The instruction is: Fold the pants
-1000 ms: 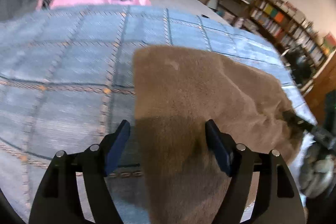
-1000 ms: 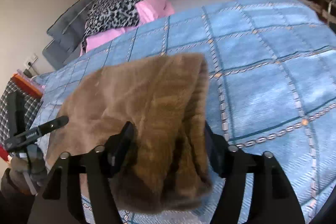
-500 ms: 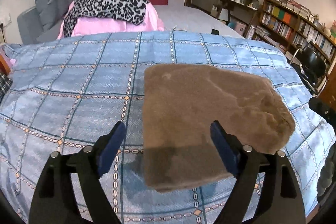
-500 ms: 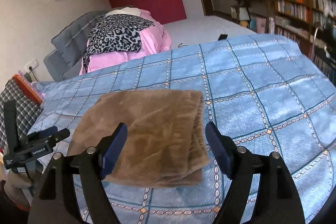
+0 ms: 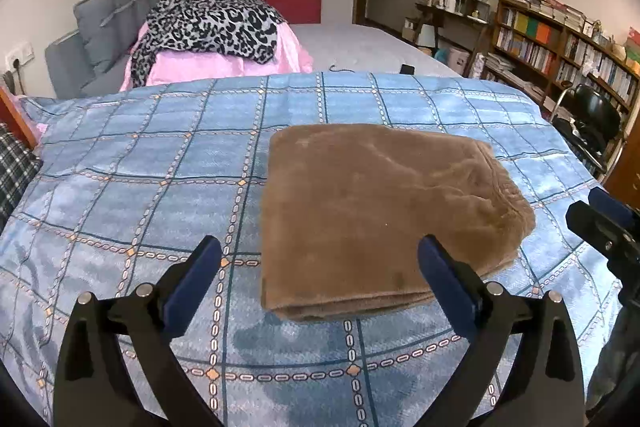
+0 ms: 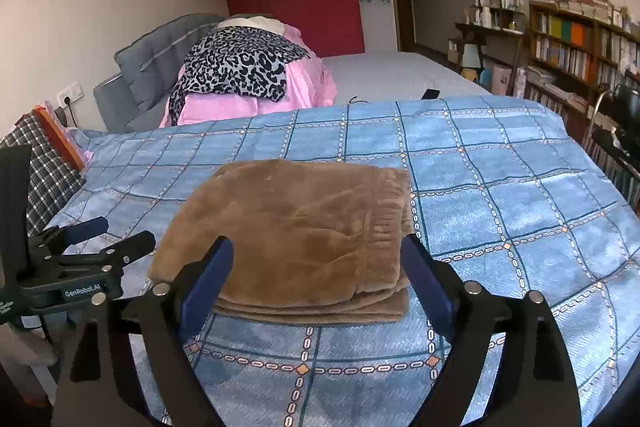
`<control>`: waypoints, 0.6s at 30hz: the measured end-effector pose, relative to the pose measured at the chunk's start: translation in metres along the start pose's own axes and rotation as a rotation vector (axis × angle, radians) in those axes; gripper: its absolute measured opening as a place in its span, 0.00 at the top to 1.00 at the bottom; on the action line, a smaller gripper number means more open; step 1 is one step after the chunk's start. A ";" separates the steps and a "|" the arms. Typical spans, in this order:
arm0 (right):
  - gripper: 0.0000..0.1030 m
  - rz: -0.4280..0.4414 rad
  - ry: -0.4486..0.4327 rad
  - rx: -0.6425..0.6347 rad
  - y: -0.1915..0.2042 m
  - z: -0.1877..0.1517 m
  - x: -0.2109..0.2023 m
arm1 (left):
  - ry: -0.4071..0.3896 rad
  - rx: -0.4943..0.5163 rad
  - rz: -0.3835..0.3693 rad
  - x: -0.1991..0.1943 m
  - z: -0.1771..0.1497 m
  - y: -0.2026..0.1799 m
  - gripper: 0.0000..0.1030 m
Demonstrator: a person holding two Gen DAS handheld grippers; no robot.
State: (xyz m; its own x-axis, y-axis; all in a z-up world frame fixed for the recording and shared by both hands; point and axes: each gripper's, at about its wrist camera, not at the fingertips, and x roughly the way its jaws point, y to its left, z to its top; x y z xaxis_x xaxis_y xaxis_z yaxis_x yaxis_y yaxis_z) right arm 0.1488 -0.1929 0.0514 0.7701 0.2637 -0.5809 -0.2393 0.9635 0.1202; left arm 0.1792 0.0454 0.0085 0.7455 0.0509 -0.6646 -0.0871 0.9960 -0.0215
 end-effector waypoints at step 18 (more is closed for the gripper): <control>0.13 -0.035 -0.033 -0.019 0.014 -0.012 -0.024 | -0.043 0.070 0.060 -0.036 -0.018 -0.022 0.03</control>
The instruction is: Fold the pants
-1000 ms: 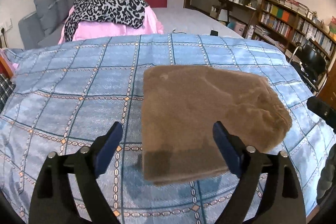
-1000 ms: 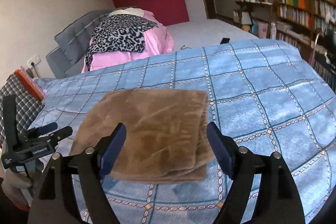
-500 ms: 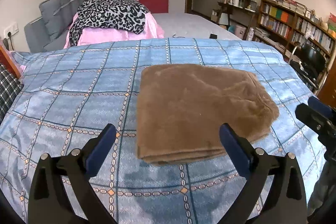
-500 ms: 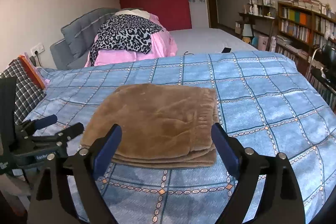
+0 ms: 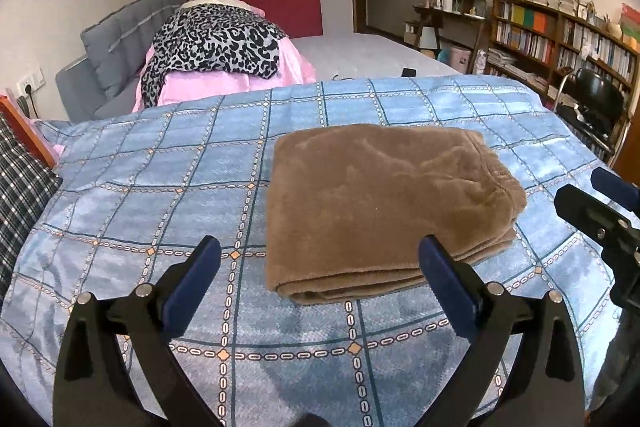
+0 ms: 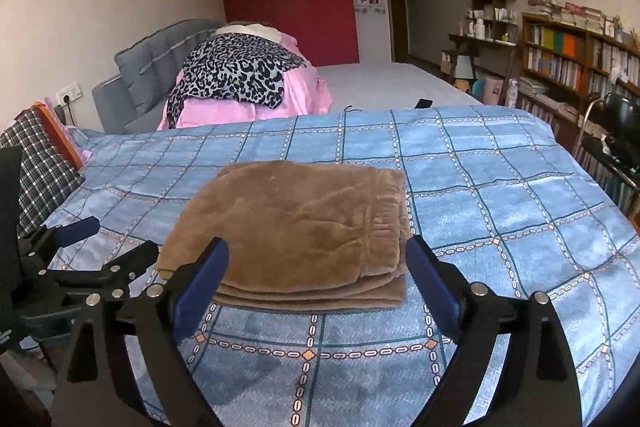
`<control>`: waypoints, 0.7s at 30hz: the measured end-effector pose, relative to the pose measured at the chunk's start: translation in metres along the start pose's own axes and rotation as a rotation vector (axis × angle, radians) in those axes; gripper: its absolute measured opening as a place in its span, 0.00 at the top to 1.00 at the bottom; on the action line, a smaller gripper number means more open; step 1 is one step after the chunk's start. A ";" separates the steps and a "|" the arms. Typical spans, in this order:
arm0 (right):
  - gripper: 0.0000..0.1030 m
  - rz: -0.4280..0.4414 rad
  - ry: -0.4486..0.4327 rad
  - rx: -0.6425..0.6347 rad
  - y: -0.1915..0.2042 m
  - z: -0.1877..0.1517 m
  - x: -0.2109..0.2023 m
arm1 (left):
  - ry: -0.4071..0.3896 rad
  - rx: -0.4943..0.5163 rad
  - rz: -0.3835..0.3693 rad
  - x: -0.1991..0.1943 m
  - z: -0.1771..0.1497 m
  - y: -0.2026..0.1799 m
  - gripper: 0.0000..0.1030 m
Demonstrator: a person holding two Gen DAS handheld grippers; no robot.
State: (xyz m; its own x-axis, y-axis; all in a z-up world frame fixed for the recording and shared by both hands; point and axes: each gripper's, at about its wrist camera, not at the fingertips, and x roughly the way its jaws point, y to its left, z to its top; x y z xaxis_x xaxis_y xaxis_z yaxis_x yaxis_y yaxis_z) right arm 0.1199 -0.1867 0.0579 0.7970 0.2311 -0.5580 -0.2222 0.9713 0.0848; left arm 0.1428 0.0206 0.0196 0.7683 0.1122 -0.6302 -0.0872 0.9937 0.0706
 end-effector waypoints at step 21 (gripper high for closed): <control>0.10 -0.036 0.008 -0.047 0.012 -0.010 0.003 | 0.012 0.022 0.033 -0.006 0.002 -0.007 0.03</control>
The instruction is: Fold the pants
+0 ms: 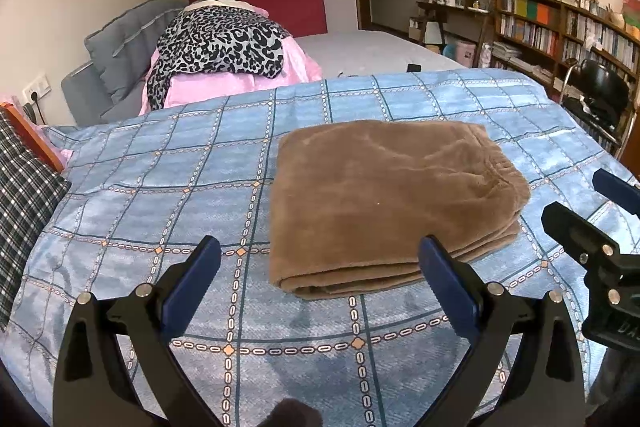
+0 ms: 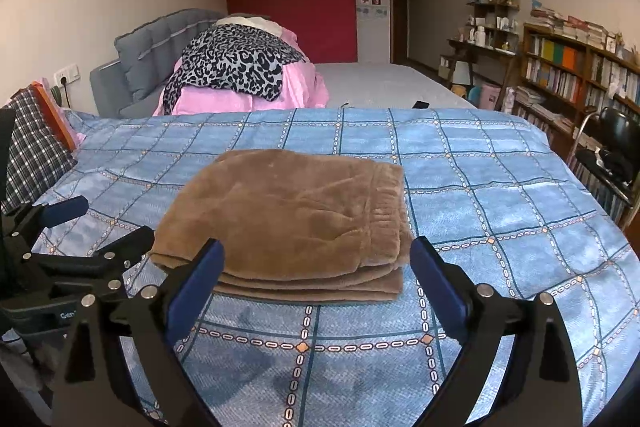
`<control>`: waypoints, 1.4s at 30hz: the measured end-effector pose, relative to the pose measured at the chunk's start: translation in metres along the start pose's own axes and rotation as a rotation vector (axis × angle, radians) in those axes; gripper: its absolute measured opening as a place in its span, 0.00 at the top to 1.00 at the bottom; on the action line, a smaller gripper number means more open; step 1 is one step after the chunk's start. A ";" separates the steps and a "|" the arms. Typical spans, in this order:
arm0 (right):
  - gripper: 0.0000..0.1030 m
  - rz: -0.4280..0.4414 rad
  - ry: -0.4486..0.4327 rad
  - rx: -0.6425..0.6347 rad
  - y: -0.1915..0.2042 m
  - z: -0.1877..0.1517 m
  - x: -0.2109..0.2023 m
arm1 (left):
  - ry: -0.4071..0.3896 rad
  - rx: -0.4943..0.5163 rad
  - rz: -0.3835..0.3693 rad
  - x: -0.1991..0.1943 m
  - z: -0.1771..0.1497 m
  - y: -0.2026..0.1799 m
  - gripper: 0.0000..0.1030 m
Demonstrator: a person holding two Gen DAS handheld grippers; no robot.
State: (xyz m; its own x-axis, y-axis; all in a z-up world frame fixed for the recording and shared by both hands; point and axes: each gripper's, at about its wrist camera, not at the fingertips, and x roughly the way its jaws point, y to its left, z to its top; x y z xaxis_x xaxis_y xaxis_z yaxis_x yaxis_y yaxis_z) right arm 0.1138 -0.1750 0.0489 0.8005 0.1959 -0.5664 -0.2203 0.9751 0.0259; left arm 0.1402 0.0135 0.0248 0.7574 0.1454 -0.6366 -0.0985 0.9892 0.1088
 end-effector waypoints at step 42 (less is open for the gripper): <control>0.09 -0.045 0.054 0.015 -0.006 -0.014 0.020 | 0.067 0.022 0.017 0.024 0.003 -0.002 0.03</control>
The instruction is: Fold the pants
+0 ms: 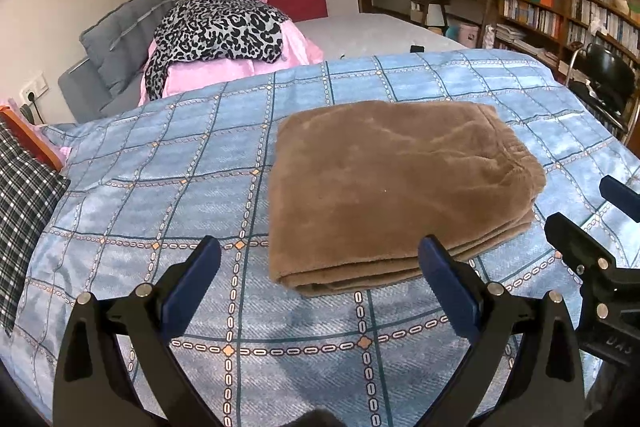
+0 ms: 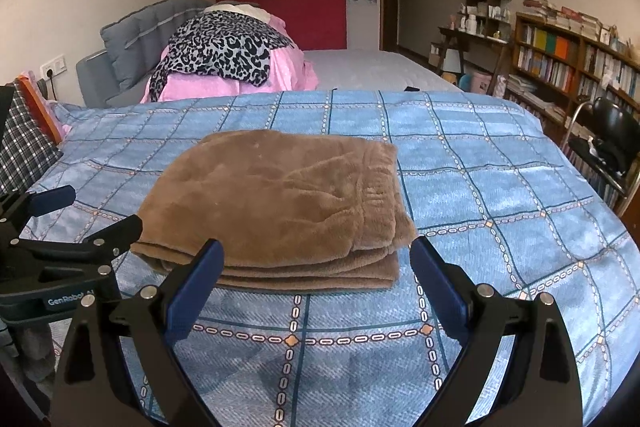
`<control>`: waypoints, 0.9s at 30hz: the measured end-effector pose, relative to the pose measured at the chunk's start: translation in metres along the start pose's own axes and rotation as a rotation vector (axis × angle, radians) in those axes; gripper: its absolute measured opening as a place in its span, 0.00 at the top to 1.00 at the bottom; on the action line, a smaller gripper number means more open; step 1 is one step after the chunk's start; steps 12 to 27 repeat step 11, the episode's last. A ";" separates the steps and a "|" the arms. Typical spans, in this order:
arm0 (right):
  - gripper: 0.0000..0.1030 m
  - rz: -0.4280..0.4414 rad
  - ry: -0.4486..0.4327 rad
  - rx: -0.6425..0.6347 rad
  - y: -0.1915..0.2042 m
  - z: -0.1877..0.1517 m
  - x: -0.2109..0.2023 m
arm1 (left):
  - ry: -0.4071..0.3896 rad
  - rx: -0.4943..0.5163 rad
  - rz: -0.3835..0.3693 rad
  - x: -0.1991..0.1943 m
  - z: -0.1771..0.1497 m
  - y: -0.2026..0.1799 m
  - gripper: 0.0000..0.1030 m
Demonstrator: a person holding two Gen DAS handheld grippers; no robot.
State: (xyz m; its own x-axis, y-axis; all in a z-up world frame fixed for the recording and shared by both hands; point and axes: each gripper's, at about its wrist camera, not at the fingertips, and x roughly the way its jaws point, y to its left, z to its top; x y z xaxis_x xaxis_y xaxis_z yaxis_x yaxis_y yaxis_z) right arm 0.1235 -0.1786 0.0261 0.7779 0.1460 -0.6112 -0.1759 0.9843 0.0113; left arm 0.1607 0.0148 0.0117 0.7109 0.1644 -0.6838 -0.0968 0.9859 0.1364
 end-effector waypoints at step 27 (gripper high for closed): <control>0.09 -0.016 0.058 0.011 -0.005 -0.014 0.016 | 0.135 -0.044 0.017 0.042 -0.022 0.021 0.03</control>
